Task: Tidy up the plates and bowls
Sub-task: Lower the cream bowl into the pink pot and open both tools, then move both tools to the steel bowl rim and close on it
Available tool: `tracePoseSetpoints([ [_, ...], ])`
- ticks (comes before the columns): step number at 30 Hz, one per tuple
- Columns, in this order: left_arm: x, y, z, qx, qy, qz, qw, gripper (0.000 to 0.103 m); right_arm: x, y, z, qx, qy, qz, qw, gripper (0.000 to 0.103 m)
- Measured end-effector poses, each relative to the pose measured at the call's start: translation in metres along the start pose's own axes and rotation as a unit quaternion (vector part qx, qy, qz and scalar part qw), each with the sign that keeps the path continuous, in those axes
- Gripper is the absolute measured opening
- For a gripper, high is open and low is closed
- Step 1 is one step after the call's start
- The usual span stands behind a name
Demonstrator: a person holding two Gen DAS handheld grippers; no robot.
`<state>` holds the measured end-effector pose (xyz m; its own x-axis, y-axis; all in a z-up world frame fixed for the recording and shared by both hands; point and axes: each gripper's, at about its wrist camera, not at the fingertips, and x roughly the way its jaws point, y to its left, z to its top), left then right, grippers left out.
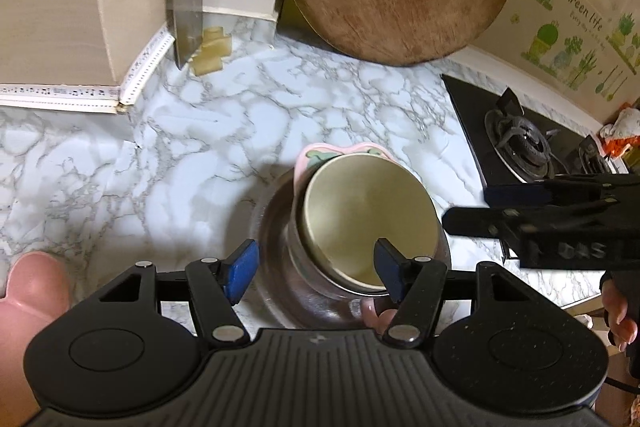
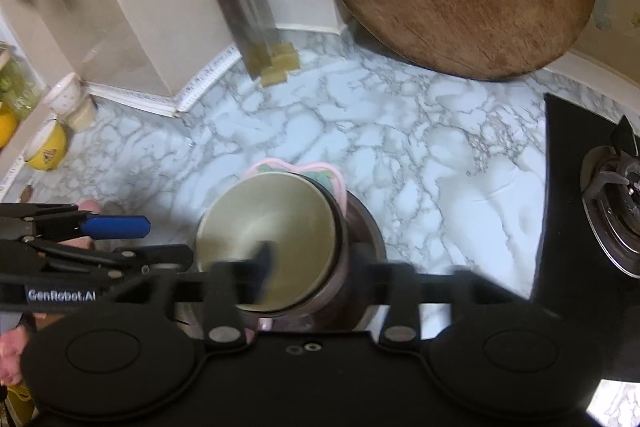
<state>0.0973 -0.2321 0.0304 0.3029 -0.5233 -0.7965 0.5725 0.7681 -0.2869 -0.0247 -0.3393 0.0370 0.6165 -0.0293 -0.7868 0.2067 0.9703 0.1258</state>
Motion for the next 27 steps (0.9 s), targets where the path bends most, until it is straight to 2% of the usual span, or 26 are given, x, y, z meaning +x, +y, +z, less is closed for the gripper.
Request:
tracePoseSetpoints([
  [1,-0.002,0.002,-0.001,-0.002,-0.002,0.0,1.0,0.063,-0.003,0.001,-0.001,-0.002,-0.004,0.003,1.0,0.075],
  [3,-0.006,0.004,-0.004,-0.003,-0.009,-0.001,1.0,0.063,-0.009,0.003,-0.004,-0.003,-0.014,0.004,1.0,0.076],
  [5,-0.01,0.006,-0.009,0.0,-0.021,0.001,0.9998,0.063,-0.017,0.007,-0.007,-0.016,-0.033,0.002,0.999,0.09],
  [7,-0.016,0.007,-0.015,0.003,-0.041,0.008,0.9991,0.075,-0.028,0.013,-0.013,-0.037,-0.064,-0.008,0.997,0.095],
  [9,-0.022,0.009,-0.021,0.0,-0.067,0.012,0.9976,0.078,-0.04,0.017,-0.018,-0.059,-0.097,-0.011,0.993,0.101],
  [14,-0.028,0.014,-0.031,-0.001,-0.095,0.015,0.9953,0.078,-0.052,0.023,-0.033,-0.096,-0.134,-0.024,0.986,0.103],
  [17,-0.025,0.018,-0.036,-0.008,-0.098,0.021,0.995,0.078,-0.054,0.027,-0.043,-0.113,-0.154,-0.036,0.981,0.103],
  [23,-0.014,0.021,-0.043,-0.01,-0.092,0.032,0.9952,0.078,-0.051,0.017,-0.058,-0.091,-0.175,-0.031,0.98,0.103],
  [27,-0.001,0.023,-0.046,-0.011,-0.077,0.038,0.9962,0.078,-0.043,0.002,-0.061,-0.063,-0.162,-0.034,0.984,0.103],
])
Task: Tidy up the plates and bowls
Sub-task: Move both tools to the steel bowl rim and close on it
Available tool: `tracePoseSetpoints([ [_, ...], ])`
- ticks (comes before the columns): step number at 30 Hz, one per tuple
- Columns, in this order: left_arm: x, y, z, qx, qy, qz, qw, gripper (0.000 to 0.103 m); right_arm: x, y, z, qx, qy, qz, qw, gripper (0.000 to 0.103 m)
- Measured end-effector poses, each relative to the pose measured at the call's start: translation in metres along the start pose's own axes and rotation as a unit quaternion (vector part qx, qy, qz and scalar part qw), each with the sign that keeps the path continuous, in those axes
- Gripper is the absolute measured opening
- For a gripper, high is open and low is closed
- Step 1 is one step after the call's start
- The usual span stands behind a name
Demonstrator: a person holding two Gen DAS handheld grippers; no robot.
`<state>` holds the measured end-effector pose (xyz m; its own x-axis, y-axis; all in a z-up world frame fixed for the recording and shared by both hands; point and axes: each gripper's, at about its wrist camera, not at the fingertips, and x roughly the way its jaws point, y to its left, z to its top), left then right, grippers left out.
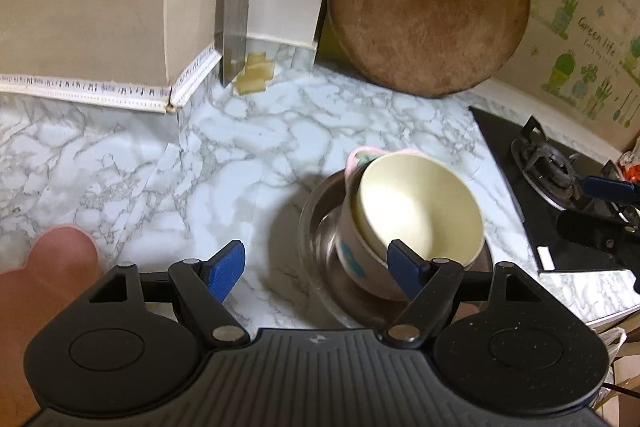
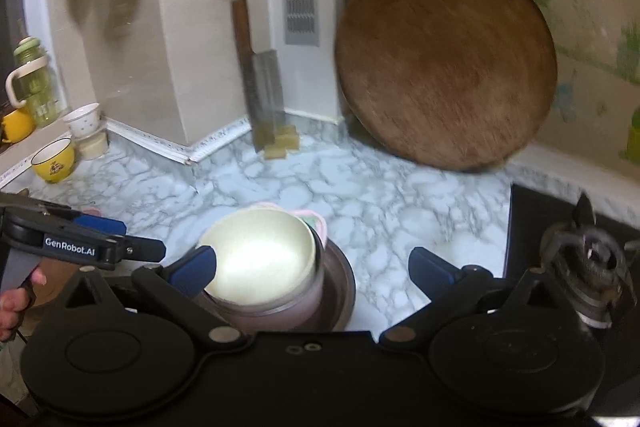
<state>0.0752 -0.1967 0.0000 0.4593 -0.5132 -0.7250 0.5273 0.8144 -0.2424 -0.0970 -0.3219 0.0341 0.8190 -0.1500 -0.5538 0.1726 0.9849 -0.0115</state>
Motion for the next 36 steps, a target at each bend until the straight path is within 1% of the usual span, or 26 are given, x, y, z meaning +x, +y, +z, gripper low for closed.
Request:
tracePoseSetpoints([
  [6,0.022,0.006,-0.006,-0.001,0.015,0.021,0.9997,0.078,0.025,-0.024,-0.018,0.031,0.043,-0.019,0.998,0.102],
  [8,0.031,0.008,-0.008,-0.001,0.023,0.029,0.9993,0.078,0.034,-0.032,-0.024,0.042,0.058,-0.022,0.997,0.098],
  [10,0.039,0.01,-0.009,-0.004,0.033,0.027,0.9991,0.078,0.045,-0.04,-0.029,0.057,0.075,-0.021,0.995,0.094],
  [13,0.049,0.012,-0.011,-0.011,0.045,0.03,0.9985,0.078,0.06,-0.048,-0.033,0.074,0.094,-0.016,0.993,0.085],
  [14,0.052,0.012,-0.011,-0.014,0.049,0.032,0.9982,0.078,0.065,-0.049,-0.034,0.078,0.099,-0.015,0.992,0.083],
  [17,0.06,0.012,-0.01,-0.015,0.052,0.039,0.9978,0.078,0.077,-0.047,-0.035,0.074,0.111,-0.012,0.991,0.077],
  [21,0.068,0.011,-0.01,-0.016,0.06,0.039,0.9973,0.077,0.088,-0.044,-0.034,0.062,0.124,-0.007,0.99,0.075],
  [24,0.073,0.01,-0.011,-0.019,0.065,0.034,0.9971,0.077,0.096,-0.042,-0.033,0.058,0.133,-0.006,0.989,0.072],
  [26,0.075,0.008,-0.01,-0.019,0.066,0.032,0.9972,0.071,0.101,-0.041,-0.032,0.054,0.14,-0.005,0.989,0.062],
  [27,0.077,0.007,-0.01,-0.02,0.069,0.029,0.997,0.065,0.103,-0.04,-0.031,0.053,0.144,-0.005,0.988,0.06],
  [28,0.079,0.008,-0.009,-0.024,0.073,0.024,0.9967,0.06,0.106,-0.04,-0.031,0.053,0.148,-0.002,0.988,0.055],
  [32,0.081,0.008,-0.007,-0.034,0.077,0.02,0.9963,0.048,0.114,-0.038,-0.031,0.056,0.16,0.006,0.985,0.042],
  [34,0.083,0.007,-0.006,-0.033,0.078,0.025,0.9961,0.033,0.117,-0.037,-0.029,0.057,0.166,0.012,0.984,0.037],
  [36,0.084,0.006,-0.005,-0.034,0.081,0.027,0.9957,0.031,0.119,-0.036,-0.028,0.057,0.17,0.014,0.984,0.033],
])
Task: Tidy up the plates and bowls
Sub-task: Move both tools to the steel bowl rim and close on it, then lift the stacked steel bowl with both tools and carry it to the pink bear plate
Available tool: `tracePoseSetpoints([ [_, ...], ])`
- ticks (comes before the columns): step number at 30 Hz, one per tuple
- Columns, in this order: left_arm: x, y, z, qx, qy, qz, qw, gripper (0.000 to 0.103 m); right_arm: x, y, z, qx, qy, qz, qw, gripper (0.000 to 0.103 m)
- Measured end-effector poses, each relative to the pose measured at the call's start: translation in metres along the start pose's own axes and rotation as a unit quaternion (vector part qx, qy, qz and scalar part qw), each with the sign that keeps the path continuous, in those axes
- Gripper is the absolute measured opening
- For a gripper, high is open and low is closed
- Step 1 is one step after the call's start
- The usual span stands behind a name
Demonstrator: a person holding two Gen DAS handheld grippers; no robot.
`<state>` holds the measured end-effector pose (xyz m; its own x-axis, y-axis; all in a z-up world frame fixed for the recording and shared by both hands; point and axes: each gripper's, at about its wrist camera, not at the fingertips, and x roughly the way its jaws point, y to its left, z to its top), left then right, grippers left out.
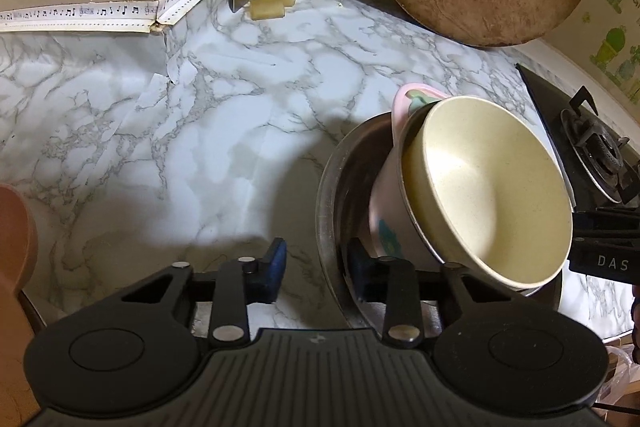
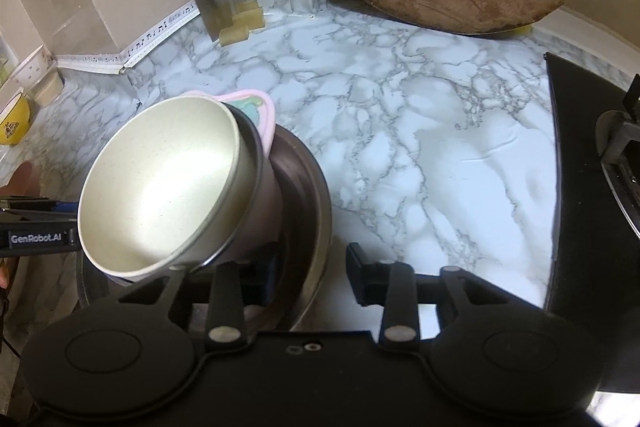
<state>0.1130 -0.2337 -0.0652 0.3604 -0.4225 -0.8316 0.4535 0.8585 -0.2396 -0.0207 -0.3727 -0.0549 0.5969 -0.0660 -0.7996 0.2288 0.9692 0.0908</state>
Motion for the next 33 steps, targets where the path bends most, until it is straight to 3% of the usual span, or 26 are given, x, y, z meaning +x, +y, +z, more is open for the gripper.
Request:
tracePoseSetpoints([
  [7,-0.001,-0.006,0.001,0.002,0.003,-0.001,1.0,0.013,0.003,-0.001,0.002,0.016,0.011,0.004,1.0,0.017],
  [18,-0.009,-0.007,0.0,-0.012,0.006,0.005,0.9999,0.013,-0.001,-0.005,0.003,0.058,0.024,0.011,0.998,0.014],
  [33,-0.068,0.011,-0.002,-0.03,-0.049,0.026,0.998,0.013,-0.036,0.034,0.019,0.003,-0.02,0.019,1.0,0.013],
])
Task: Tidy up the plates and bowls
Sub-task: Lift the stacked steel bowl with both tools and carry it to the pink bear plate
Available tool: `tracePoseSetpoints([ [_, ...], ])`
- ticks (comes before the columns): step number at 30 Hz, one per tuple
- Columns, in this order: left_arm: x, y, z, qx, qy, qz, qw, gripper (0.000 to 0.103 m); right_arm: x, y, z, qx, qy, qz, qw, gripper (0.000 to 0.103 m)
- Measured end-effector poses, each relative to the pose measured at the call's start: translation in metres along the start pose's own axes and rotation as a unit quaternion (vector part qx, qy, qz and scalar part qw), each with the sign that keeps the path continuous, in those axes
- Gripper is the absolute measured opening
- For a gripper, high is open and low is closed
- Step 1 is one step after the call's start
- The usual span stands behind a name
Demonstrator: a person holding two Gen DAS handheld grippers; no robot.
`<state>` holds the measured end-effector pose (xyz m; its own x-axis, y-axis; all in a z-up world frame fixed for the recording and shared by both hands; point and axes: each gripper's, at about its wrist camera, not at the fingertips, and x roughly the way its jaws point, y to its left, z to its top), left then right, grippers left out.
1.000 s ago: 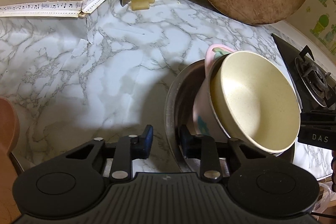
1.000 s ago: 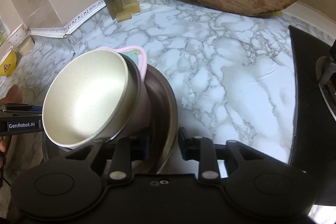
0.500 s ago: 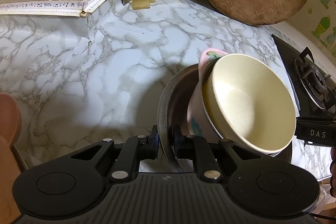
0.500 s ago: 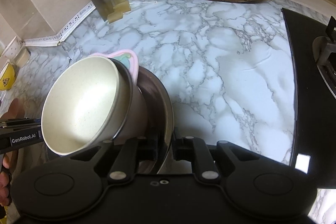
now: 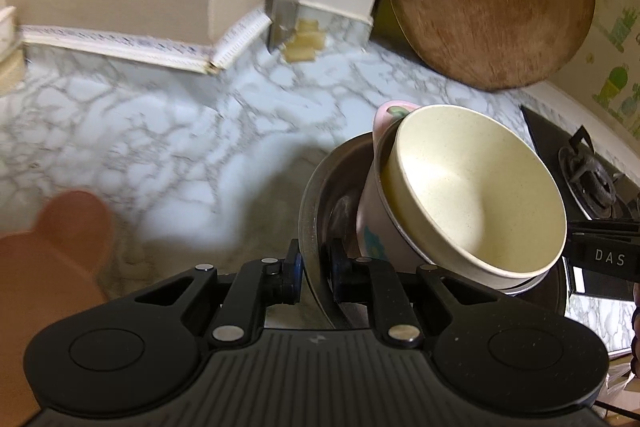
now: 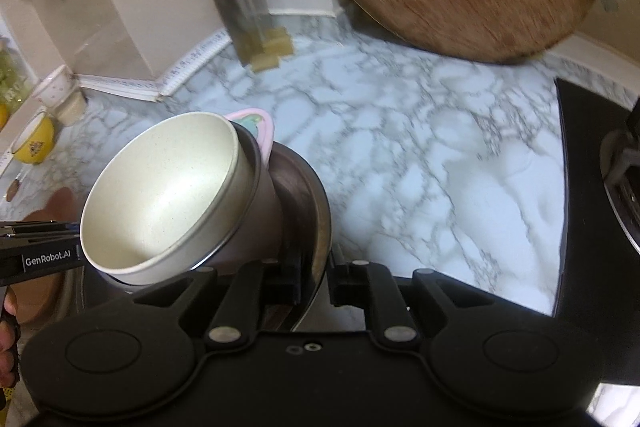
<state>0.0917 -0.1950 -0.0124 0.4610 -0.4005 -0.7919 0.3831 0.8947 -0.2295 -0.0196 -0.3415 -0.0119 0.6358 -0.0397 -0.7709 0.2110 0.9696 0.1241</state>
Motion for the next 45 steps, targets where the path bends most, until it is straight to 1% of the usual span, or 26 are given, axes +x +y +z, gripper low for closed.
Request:
tracePoseSetpoints([
  [5,-0.031,0.019,0.001,-0.015,-0.019,0.015,0.9996,0.013,-0.013,0.027,0.01,-0.021,-0.013,0.015,1.0,0.013],
  [11,-0.069,0.053,-0.007,-0.044,-0.039,0.04,0.9975,0.013,-0.022,0.07,0.019,-0.057,-0.024,0.043,0.997,0.013],
  [19,-0.113,0.106,-0.026,-0.086,-0.065,0.091,0.99,0.013,-0.016,0.137,0.023,-0.104,-0.028,0.086,0.99,0.013],
  [25,-0.135,0.144,-0.048,-0.112,-0.076,0.13,0.9822,0.013,-0.004,0.187,0.019,-0.141,-0.019,0.117,0.983,0.013],
  [30,-0.142,0.173,-0.061,-0.133,-0.072,0.156,0.9762,0.013,0.014,0.222,0.016,-0.162,-0.009,0.137,0.977,0.013],
  [32,-0.142,0.183,-0.066,-0.143,-0.069,0.162,0.9739,0.013,0.02,0.233,0.013,-0.17,-0.006,0.142,0.975,0.013],
  [35,-0.137,0.193,-0.072,-0.145,-0.066,0.173,0.972,0.014,0.032,0.247,0.009,-0.178,0.001,0.145,0.973,0.014],
  [39,-0.13,0.206,-0.082,-0.154,-0.058,0.174,0.9708,0.014,0.047,0.258,0.003,-0.18,0.014,0.148,0.972,0.013],
  [45,-0.122,0.215,-0.087,-0.154,-0.056,0.174,0.971,0.014,0.059,0.266,-0.004,-0.191,0.016,0.146,0.971,0.014],
])
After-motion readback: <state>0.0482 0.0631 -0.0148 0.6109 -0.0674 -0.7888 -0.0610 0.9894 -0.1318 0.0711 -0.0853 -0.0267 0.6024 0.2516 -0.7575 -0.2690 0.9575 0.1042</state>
